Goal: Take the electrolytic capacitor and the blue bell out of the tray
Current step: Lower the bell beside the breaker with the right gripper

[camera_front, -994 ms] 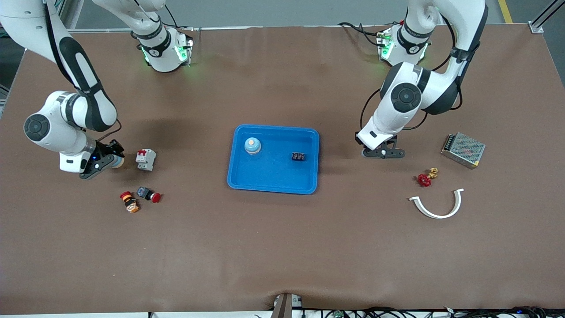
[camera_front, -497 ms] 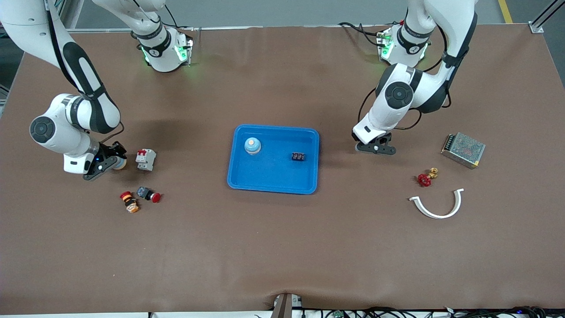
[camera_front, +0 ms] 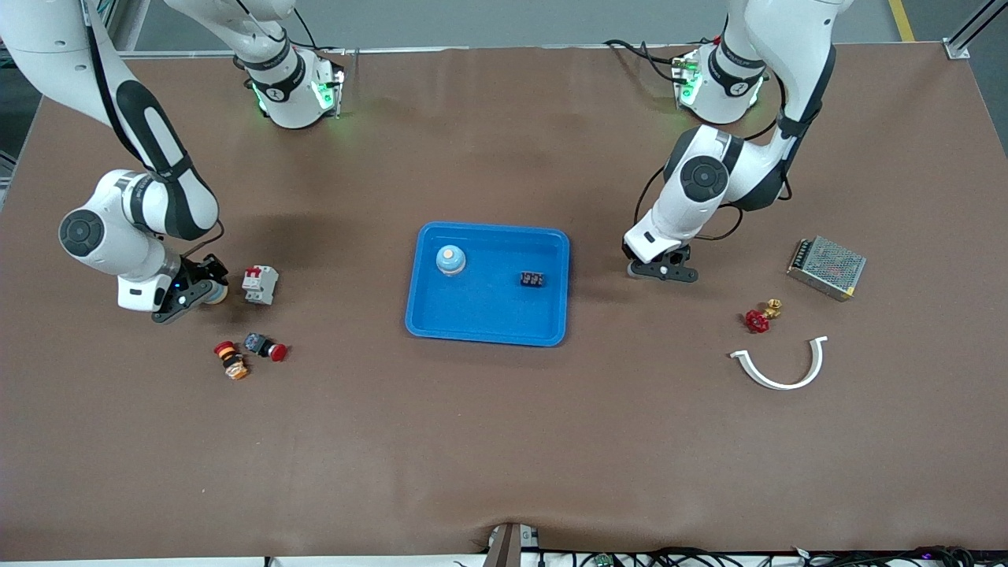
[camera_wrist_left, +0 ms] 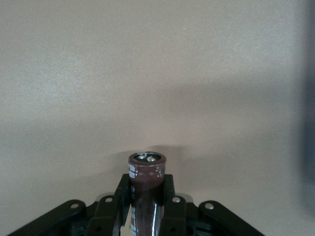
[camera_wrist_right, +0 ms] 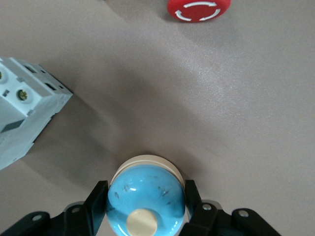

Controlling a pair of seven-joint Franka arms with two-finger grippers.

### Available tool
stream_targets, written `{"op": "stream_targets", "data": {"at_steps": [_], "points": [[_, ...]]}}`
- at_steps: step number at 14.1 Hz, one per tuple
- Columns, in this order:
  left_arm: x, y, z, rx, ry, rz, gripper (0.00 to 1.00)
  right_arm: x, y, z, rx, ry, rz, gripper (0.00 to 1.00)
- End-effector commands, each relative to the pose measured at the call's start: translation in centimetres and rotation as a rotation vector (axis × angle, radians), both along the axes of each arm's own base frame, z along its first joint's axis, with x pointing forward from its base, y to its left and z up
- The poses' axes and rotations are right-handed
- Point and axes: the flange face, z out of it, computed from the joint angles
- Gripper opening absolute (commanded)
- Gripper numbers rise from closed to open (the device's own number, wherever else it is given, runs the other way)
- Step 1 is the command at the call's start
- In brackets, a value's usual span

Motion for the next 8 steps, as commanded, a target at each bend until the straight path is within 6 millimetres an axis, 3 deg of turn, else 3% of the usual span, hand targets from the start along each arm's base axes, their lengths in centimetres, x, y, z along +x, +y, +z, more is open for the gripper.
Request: {"op": "stream_targets", "data": {"at_steps": [1, 2, 6, 8], "points": [[0.0, 0.0, 0.6, -0.007, -0.024, -0.026, 0.0, -0.1, 0.1, -0.1, 0.004, -0.01, -0.008, 0.64], [0.0, 0.2, 0.6, -0.007, -0.025, -0.021, 0.0, 0.0, 0.1, 0.0, 0.004, -0.013, -0.009, 0.98], [0.2, 0.3, 0.8, -0.008, -0.03, 0.003, 0.0, 0.1, 0.3, 0.6, 0.006, -0.012, -0.011, 1.0], [0.5, 0.6, 1.2, -0.012, -0.04, 0.025, 0.0, 0.5, 0.5, 2.2, 0.008, -0.009, -0.007, 1.0]]}}
